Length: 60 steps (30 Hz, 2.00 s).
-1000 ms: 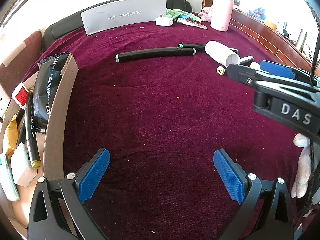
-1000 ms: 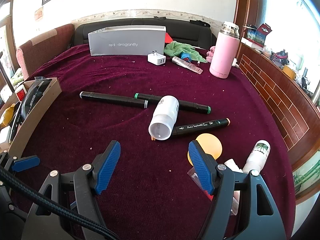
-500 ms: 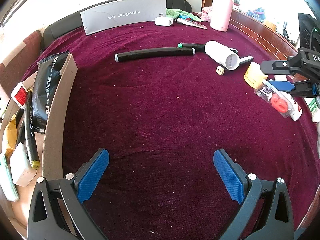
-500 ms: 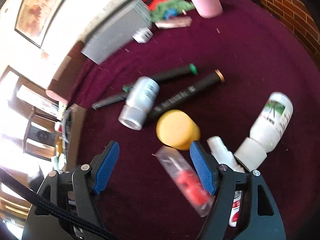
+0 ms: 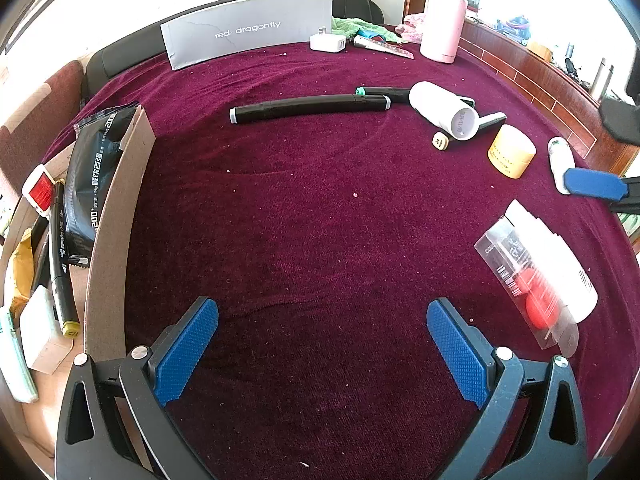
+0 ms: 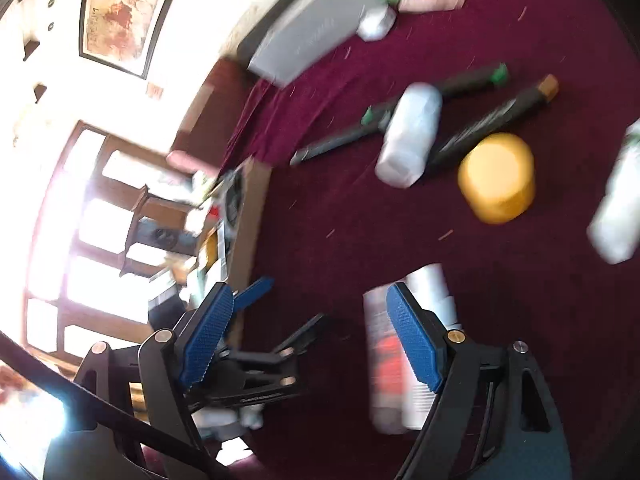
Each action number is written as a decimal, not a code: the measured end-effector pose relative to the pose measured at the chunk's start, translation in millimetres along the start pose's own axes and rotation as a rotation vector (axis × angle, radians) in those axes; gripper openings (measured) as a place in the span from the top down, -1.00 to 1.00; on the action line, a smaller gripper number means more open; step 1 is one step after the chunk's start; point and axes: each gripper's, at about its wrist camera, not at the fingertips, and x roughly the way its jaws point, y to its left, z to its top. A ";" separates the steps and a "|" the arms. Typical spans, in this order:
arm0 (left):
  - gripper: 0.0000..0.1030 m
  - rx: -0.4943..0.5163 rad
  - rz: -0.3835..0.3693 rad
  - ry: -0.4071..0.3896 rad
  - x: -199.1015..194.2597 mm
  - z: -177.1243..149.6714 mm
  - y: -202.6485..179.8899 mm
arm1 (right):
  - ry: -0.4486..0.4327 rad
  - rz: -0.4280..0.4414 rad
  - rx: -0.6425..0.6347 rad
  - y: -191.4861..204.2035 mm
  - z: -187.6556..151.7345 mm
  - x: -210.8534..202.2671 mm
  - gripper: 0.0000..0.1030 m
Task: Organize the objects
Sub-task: 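Grasp the white spray bottle with the right tool, then grasp the clear package with red item using the left tool while the right holds the bottle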
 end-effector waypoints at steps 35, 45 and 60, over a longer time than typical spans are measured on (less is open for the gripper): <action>-0.96 -0.135 -0.192 0.042 -6.2 16.9 -58.2 | -0.049 -0.586 -0.169 -20.1 -56.8 -3.0 0.47; -0.87 0.096 -0.035 0.027 6.3 20.3 -104.7 | -0.075 -0.557 -0.123 -34.5 -58.7 -20.3 0.49; -0.11 0.151 0.004 -0.016 -2.2 21.7 -101.2 | -0.082 -0.575 -0.128 -33.6 -58.1 -16.2 0.42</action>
